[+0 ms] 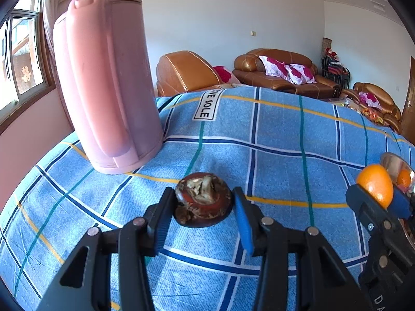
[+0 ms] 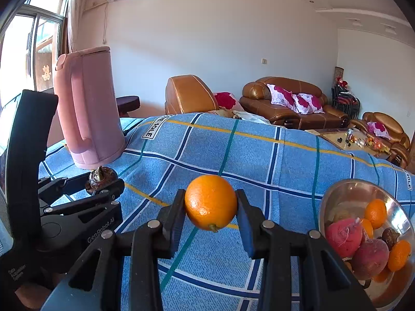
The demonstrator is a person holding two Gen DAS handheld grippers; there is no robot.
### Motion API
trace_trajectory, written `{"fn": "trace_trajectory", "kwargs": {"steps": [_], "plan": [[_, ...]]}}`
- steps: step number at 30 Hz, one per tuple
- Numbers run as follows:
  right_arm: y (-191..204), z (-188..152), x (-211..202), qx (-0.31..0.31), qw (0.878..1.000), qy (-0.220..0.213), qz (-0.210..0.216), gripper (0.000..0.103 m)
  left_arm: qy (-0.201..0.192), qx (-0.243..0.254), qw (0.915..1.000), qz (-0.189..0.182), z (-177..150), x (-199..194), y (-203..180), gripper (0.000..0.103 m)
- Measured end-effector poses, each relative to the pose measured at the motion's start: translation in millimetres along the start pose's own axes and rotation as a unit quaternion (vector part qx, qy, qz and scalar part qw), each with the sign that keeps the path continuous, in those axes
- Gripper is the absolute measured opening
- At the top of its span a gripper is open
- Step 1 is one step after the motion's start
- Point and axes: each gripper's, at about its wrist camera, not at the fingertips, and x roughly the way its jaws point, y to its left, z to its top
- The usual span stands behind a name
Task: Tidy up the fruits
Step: 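Carry the brown fruit and small orange over the steel plate with both tools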
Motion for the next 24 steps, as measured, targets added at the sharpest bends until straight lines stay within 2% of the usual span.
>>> {"fn": "trace_trajectory", "kwargs": {"steps": [24], "plan": [[-14, -15, -28, 0.018, 1.000, -0.005, -0.019, 0.040, -0.036, -0.012, 0.9992, -0.013, -14, -32, -8, 0.047]]}}
